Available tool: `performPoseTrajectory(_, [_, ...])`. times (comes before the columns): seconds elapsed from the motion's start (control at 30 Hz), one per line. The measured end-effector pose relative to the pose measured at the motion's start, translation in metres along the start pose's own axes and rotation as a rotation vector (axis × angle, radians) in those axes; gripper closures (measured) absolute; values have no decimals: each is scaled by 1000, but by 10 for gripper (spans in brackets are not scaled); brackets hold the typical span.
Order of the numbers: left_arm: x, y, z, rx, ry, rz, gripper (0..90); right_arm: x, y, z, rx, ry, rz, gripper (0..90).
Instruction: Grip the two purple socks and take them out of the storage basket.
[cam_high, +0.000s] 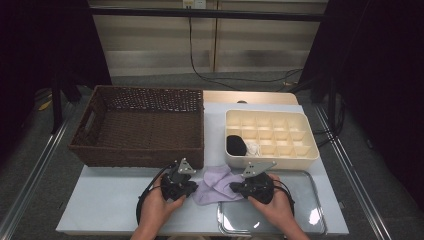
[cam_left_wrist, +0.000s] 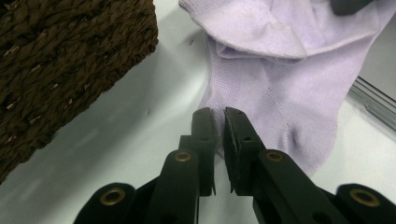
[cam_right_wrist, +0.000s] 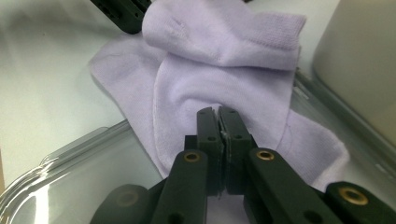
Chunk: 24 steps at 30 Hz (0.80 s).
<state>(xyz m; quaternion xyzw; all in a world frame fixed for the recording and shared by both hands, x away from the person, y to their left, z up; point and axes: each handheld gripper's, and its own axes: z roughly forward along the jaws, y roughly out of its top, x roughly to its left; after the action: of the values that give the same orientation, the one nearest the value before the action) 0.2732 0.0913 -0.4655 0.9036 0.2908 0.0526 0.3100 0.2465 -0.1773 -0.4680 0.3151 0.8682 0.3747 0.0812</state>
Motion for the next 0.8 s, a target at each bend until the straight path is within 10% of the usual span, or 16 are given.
performPoseTrajectory(0.8, [2, 2, 0, 11, -25, -18, 859, -19, -15, -18, 9, 8, 16, 876])
